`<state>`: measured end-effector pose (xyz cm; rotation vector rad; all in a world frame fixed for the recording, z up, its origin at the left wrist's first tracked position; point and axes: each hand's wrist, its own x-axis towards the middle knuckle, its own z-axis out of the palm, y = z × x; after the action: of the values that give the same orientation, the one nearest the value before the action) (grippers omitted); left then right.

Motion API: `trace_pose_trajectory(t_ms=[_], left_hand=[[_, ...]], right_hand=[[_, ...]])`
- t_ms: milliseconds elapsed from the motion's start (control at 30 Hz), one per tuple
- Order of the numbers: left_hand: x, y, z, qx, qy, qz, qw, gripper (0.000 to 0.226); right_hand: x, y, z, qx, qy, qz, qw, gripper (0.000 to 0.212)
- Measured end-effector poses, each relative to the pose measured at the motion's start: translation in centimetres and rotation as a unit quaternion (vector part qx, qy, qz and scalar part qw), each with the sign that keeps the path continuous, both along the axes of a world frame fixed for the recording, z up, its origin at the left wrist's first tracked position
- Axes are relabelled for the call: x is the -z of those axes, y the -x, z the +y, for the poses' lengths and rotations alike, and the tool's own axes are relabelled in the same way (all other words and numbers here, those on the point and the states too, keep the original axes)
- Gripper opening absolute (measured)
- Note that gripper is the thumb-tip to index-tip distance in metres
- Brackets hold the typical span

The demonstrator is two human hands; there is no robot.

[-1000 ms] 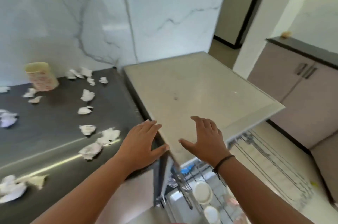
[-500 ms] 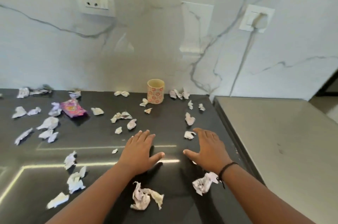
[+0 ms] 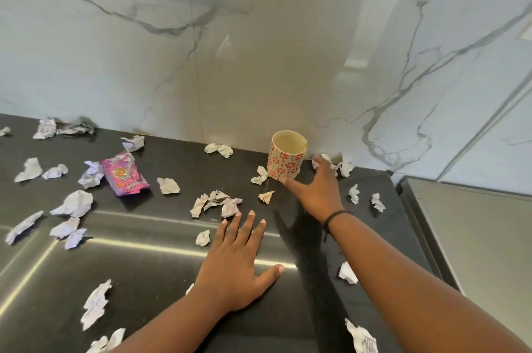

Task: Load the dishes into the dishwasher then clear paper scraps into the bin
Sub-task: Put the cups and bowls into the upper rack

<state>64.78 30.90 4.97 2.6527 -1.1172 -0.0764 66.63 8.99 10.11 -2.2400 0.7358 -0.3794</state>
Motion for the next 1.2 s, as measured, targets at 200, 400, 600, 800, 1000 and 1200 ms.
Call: trace_pose_trajectory(t_ms=[200,400,600,800,1000,1200], left_hand=[[0.8,-0.3,-0.4,0.008,-0.011,-0.027,1.0,0.086],[0.1,-0.4,-0.2,0.001,-0.017,0.013,1.0,0.089],[-0.1,-0.4,0.0,-0.004,-0.044,0.021,0.999,0.091],[-1.3,0.9,-1.6,-0.027,-0.055,0.042,0.997,0.095],[-5.1,11.3,-10.2,0.135,0.041,0.047,0.989,0.099],[-6.0,25.6,-15.7,0.375,0.049,0.023,0.925,0.102]], right_hand=[[1.7,-6.4,-0.7,-0.004,-0.122,-0.086,0.989,0.094],[1.4,-5.1,0.1,0.035,-0.141,-0.123,0.982,0.083],[-2.6,5.1,0.0,0.006,-0.366,-0.174,0.914,0.096],[-7.1,19.4,0.5,0.021,-0.596,-0.219,0.772,0.096],[-7.8,35.7,-0.1,0.049,-0.681,-0.323,0.655,0.094],[-7.3,51.4,0.5,0.16,-0.643,-0.392,0.638,0.09]])
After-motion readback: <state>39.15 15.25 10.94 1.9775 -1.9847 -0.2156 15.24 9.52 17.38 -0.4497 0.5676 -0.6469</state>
